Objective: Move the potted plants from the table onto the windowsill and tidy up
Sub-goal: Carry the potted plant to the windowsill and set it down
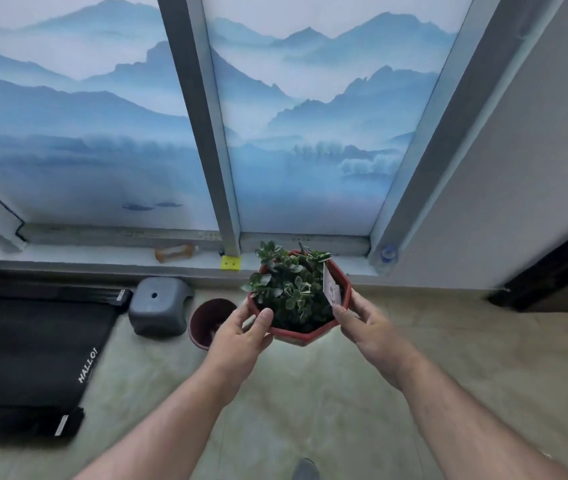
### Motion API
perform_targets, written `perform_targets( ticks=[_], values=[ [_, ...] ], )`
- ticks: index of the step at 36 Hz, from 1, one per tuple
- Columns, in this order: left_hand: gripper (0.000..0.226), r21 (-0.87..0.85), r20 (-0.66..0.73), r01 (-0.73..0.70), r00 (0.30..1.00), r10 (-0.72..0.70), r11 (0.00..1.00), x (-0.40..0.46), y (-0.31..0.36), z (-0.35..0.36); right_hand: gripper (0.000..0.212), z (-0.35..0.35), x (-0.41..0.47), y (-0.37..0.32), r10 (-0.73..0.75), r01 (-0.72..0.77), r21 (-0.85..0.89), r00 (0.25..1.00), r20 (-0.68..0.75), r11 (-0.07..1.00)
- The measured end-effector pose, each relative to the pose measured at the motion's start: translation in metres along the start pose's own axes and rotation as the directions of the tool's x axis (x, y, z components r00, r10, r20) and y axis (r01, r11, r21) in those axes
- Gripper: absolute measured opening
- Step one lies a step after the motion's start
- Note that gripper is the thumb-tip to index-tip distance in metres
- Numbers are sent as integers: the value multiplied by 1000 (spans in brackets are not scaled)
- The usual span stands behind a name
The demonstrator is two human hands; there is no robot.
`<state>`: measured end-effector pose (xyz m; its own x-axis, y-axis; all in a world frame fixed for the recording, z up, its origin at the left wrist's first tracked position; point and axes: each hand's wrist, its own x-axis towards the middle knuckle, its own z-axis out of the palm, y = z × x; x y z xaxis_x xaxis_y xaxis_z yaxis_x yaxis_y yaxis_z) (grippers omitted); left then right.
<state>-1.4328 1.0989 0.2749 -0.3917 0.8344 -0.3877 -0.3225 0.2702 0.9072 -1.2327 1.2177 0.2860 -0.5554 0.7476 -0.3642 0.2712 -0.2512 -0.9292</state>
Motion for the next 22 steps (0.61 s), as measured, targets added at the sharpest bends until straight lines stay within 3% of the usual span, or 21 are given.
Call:
perform_targets(
  ticks=[7, 12, 22],
  values=[
    [33, -19, -11, 51, 999, -51, 999, 97, 25, -20, 29, -1, 102, -27, 38, -38, -22, 999, -6, 999],
    [29, -62, -15, 98, 995, -99, 993, 186, 35, -44, 36, 10, 185, -38, 68, -68, -14, 998, -16, 998],
    [47, -40, -5, 219, 976, -219, 975, 350, 19, -94, 39, 19, 354, -5, 198, -197, 77, 980, -6, 977]
  ],
)
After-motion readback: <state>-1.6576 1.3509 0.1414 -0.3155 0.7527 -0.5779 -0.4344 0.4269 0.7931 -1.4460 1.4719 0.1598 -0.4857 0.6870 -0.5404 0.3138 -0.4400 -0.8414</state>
